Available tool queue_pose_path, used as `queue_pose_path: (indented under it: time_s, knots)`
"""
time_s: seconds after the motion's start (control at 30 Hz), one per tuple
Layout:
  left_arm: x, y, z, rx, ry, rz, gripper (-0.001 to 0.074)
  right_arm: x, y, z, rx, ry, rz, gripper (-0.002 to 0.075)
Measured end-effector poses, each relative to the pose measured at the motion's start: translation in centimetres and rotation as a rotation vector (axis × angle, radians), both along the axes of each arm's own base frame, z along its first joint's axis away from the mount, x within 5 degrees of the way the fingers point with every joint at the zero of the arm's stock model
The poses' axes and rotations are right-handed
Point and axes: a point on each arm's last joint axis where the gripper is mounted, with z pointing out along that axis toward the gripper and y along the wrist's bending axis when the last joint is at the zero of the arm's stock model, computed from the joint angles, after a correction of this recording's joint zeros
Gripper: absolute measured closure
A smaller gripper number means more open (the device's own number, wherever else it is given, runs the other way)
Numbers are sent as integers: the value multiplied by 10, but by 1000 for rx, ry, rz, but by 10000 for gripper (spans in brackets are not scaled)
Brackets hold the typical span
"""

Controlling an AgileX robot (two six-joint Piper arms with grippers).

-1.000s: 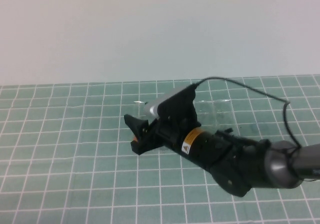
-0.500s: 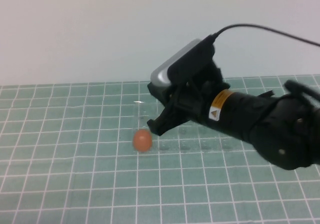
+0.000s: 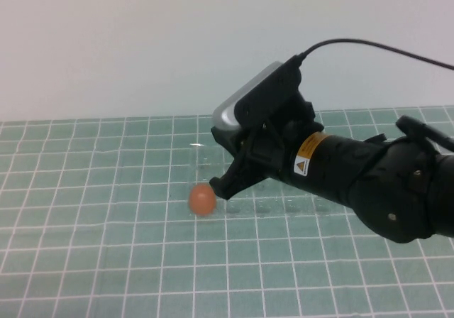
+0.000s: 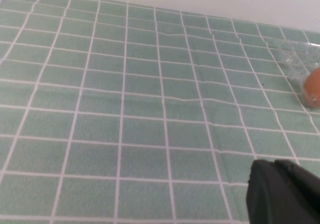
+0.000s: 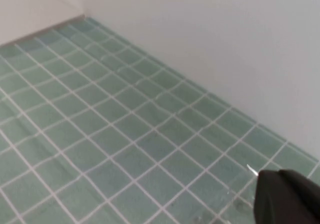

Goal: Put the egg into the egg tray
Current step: Place the egg in the egg tray

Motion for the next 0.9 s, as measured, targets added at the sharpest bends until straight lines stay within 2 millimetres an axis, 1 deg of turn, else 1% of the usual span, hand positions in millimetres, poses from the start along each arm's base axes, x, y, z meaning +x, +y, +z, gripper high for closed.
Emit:
queue_pose_path:
  time_s: [0.13,0.47,0.53,0.7,0.8,0.9]
  knots:
    - [0,0,0,0,0,0,736,2,0,-8,-41,5,5,727]
    - [0,0,0,0,0,0,736,10,-10,-7,-63,-4,-29,727]
    - [0,0,0,0,0,0,736,8,-13,-4,-69,25,-38,727]
    - [0,0,0,0,0,0,736,-9,-26,11,-185,88,9,727]
    - [0,0,0,0,0,0,736,-14,-42,24,-232,87,18,727]
    - [0,0,0,0,0,0,736,-21,-61,39,-232,54,-2,727]
